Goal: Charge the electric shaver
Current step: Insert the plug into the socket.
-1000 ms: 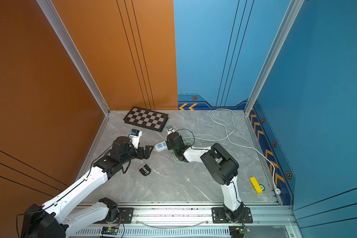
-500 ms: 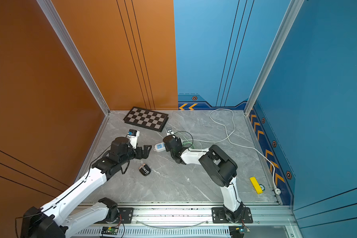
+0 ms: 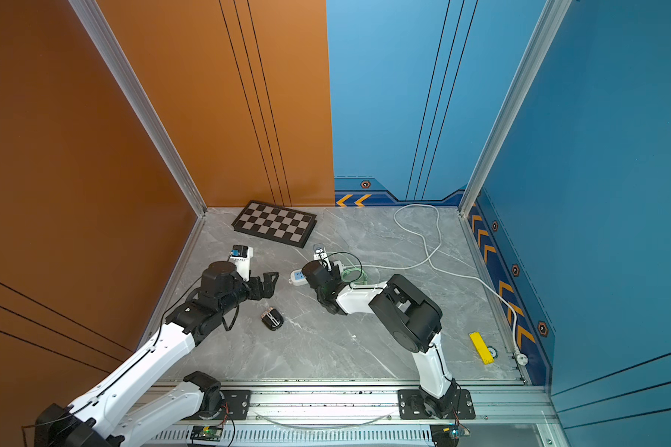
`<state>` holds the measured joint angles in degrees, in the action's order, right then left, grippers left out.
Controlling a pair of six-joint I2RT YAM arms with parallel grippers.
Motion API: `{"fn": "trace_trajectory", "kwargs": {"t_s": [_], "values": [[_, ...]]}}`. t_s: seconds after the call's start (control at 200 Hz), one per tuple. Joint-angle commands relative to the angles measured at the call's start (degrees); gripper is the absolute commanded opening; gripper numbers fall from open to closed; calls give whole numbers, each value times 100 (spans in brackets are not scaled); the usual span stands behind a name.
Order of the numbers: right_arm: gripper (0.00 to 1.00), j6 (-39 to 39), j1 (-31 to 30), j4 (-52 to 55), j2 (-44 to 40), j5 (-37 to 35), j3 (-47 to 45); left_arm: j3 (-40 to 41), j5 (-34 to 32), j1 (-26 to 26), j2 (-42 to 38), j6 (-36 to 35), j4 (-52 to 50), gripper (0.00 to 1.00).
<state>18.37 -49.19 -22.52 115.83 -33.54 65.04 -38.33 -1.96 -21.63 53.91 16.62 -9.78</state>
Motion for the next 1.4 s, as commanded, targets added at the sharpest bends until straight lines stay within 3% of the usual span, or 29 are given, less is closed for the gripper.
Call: {"fn": "trace_trajectory", "kwargs": {"t_s": [0.0, 0.27, 0.871, 1.397], "values": [[0, 211, -32, 966, 491, 135, -121, 70, -156, 71, -101, 109, -50, 98], [0, 369, 10, 1231, 586, 346, -34, 130, -139, 115, -182, 175, -50, 98], [0, 361, 215, 3276, 1057, 886, 1138, 62, -139, 159, -268, 131, -324, 98], [0, 292, 211, 3716, 1168, 846, 1224, 152, -261, 185, -431, 201, -315, 98]]}}
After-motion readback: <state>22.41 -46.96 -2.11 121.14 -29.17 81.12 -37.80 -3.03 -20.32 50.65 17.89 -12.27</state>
